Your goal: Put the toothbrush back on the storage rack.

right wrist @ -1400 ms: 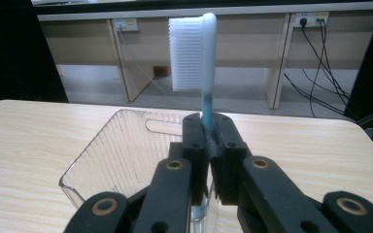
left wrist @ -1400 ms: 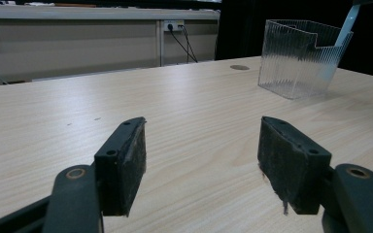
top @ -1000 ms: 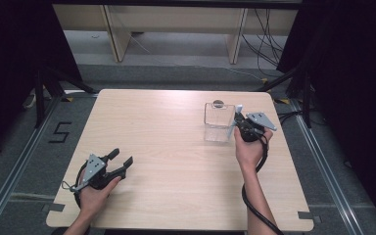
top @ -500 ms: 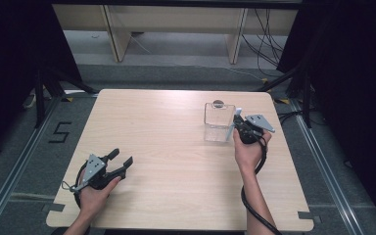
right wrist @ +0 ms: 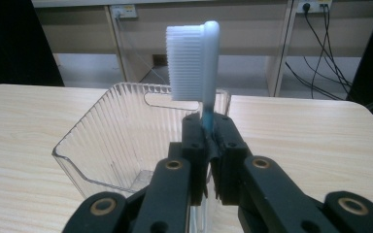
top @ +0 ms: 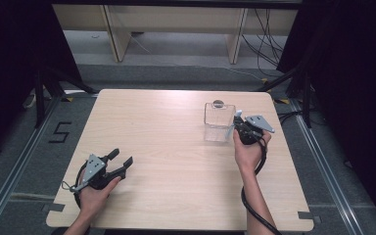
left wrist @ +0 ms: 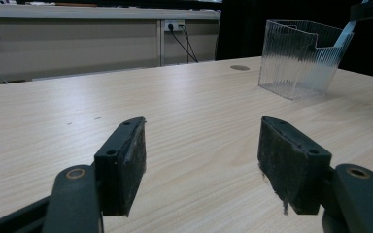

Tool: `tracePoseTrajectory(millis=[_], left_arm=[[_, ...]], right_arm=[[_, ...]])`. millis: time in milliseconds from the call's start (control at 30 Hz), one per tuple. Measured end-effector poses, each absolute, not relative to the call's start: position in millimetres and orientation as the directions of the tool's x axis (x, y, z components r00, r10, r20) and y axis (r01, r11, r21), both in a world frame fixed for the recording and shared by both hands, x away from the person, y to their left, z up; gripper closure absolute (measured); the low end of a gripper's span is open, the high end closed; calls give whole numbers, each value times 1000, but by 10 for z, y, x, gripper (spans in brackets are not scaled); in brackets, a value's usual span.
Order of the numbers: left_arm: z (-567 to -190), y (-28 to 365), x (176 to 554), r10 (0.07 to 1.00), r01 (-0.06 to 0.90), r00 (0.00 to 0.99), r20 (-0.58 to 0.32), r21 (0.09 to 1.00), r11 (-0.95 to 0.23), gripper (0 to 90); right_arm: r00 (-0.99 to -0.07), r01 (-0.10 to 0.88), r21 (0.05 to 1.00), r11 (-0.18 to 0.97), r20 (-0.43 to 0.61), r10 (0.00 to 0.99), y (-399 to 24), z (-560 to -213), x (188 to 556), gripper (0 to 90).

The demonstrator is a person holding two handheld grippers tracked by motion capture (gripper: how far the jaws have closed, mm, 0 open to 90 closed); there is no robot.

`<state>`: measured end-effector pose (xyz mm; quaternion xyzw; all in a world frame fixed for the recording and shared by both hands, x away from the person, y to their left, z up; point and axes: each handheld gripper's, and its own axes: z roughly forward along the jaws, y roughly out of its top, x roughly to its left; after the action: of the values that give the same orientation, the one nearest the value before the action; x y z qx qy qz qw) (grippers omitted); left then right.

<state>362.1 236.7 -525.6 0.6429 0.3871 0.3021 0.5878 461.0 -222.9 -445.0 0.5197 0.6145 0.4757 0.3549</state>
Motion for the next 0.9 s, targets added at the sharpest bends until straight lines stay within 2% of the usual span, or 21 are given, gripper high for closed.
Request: tracePoseTrajectory(millis=[200, 300, 367, 433, 600, 833, 900], left_arm=[[-5256, 2368, 3622, 853, 143, 518, -67, 990, -9, 341], [-5256, 2367, 3622, 853, 144, 518, -68, 990, -9, 341], [-5256, 2368, 3622, 853, 144, 518, -68, 990, -9, 341], [-5256, 2368, 3622, 853, 144, 518, -67, 990, -9, 341], [-5256, 2369, 3623, 853, 145, 518, -69, 989, -8, 341], [-5256, 2370, 3623, 853, 145, 517, -70, 989, -7, 341], [-5256, 2370, 3623, 853, 145, 517, -71, 989, -6, 341]], right_arm=[[-210, 325, 946, -3, 75, 975, -2221, -4438, 4604, 825], [-206, 324, 946, -1, 72, 976, -2224, -4443, 4606, 784], [-193, 345, 938, -39, 112, 975, -2193, -4439, 4594, 749], [-206, 333, 943, -3, 75, 976, -2207, -4439, 4609, 719], [-210, 333, 943, 12, 62, 976, -2192, -4436, 4608, 625], [-198, 348, 937, 7, 67, 978, -2180, -4446, 4606, 547], [-208, 337, 941, 37, 36, 977, -2192, -4449, 4607, 531]])
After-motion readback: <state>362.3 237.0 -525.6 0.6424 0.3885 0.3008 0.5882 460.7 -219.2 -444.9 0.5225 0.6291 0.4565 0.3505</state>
